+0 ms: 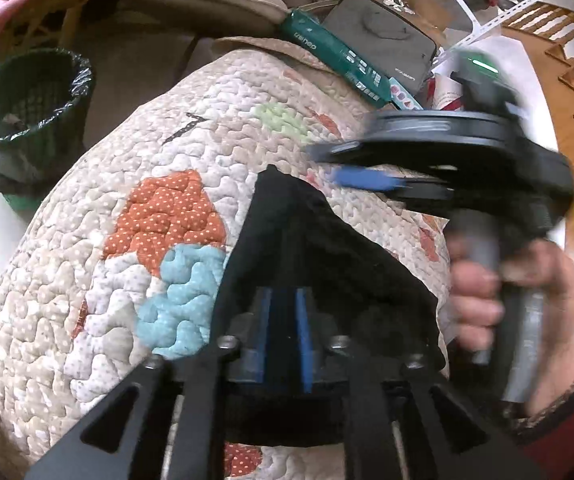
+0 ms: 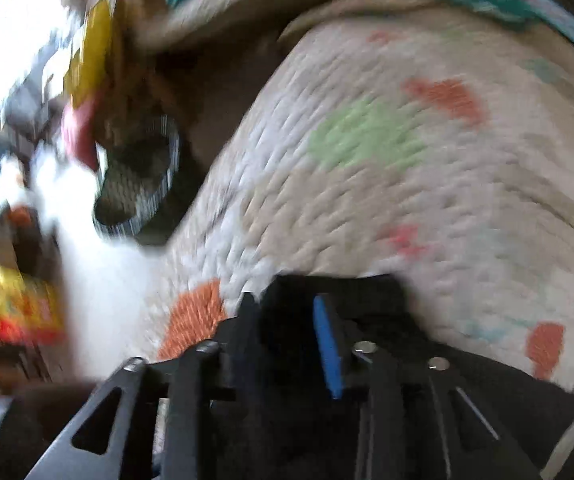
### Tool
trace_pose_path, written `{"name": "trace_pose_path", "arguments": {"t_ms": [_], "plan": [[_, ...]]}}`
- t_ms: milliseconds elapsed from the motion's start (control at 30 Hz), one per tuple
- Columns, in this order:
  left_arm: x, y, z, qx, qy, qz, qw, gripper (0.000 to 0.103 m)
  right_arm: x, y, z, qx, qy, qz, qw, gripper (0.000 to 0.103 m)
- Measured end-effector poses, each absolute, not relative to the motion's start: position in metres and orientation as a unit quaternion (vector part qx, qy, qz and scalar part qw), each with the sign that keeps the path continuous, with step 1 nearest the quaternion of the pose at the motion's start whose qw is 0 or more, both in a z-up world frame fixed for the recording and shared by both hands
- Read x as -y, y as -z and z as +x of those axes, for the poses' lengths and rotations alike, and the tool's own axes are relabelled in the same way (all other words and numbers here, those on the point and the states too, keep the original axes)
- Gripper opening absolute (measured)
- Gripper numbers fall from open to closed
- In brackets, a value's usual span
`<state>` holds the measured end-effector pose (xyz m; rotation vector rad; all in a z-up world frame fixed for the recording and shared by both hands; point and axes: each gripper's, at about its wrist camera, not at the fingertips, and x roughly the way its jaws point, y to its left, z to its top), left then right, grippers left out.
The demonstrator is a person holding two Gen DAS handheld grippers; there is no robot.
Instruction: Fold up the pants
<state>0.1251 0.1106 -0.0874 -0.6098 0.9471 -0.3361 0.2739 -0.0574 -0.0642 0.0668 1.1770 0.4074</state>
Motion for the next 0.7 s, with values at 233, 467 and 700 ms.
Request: {"name": "trace_pose_path", "arguments": {"t_ms": [233, 467, 700], "plan": [[-0.108, 0.097, 0.121, -0.468, 0.137, -0.281, 0.826, 0.029, 0.143, 0.048, 0.199, -0.522, -0.129, 0.041, 0.842, 0.045], [-0.143, 0.092, 0.120, -0.451, 0.087, -0.298, 0.837, 0.040, 0.126, 0.056, 0.172, -0.519, -0.163, 0.012, 0.839, 0.045], [-0.134, 0.096, 0.105, -0.455, 0.122, -0.306, 0.827, 0.049, 0.046, 0.079, 0.227, -0.546, -0.215, -0.069, 0.807, 0.045]]}}
